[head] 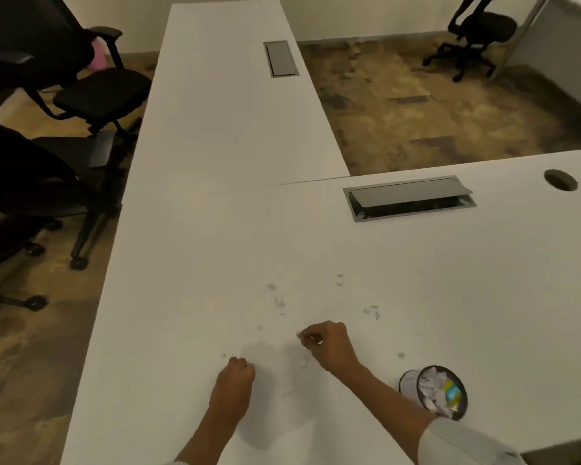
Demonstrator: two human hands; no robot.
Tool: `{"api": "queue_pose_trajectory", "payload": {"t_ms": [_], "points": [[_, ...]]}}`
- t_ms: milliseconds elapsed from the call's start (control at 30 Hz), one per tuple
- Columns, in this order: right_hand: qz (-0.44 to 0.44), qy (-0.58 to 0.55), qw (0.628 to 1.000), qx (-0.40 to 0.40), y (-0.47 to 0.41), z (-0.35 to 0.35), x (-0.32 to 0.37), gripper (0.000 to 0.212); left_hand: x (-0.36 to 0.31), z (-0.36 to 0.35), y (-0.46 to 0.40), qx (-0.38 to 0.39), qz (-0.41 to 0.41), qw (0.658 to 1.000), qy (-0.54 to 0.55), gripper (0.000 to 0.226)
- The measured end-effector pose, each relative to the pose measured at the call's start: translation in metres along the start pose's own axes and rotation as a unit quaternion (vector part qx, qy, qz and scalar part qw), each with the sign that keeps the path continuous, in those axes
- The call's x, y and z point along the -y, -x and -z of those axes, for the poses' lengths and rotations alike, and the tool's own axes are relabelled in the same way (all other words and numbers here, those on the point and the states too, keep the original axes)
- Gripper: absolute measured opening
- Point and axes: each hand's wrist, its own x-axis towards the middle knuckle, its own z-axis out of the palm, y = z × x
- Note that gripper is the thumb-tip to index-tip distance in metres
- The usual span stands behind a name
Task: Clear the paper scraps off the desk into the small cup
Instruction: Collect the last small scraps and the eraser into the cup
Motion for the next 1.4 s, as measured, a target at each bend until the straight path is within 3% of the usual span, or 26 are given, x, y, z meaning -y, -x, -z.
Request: {"api": "queue_pose_trajectory", "payload": {"t_ms": [133, 267, 400, 533, 733, 1033, 1233, 1400], "points": [[-0.074, -0.132, 0.987, -0.054, 0.042, 0.052, 0.005, 0.008, -0.004, -0.004, -0.003, -0.033, 0.067, 0.994, 0.077, 0.041], [-0.151, -0.23, 0.953, -0.127, 0.092, 0.11, -0.006, 0.005, -0.052, 0.014, -0.011, -0.082, 0.153, 0.953, 0.249, 0.028], [-0.207, -0.206, 0.936, -0.199, 0.139, 0.157, -0.029, 0.011, -0.146, 0.043, -0.017, -0.066, 0.097, 0.914, 0.387, 0.019], [-0.252, -0.16, 0.928, -0.223, 0.157, 0.173, -0.055, 0.017, -0.241, 0.056, -0.015, -0.002, 0.052, 0.867, 0.496, 0.017], [-0.27, -0.12, 0.925, -0.239, 0.155, 0.178, -0.064, 0.015, -0.303, 0.04, -0.02, 0.029, 0.012, 0.871, 0.491, 0.009], [-0.245, -0.069, 0.95, -0.179, 0.16, 0.172, -0.07, 0.018, -0.293, 0.038, -0.021, 0.04, -0.062, 0.905, 0.42, 0.01], [-0.215, -0.039, 0.961, -0.171, 0.168, 0.174, -0.071, 0.028, -0.282, 0.043, -0.022, 0.062, -0.07, 0.894, 0.438, 0.029], [-0.187, 0.026, 0.965, -0.18, 0.174, 0.17, -0.065, 0.019, -0.274, 0.046, -0.019, 0.08, -0.065, 0.875, 0.473, 0.032]]}}
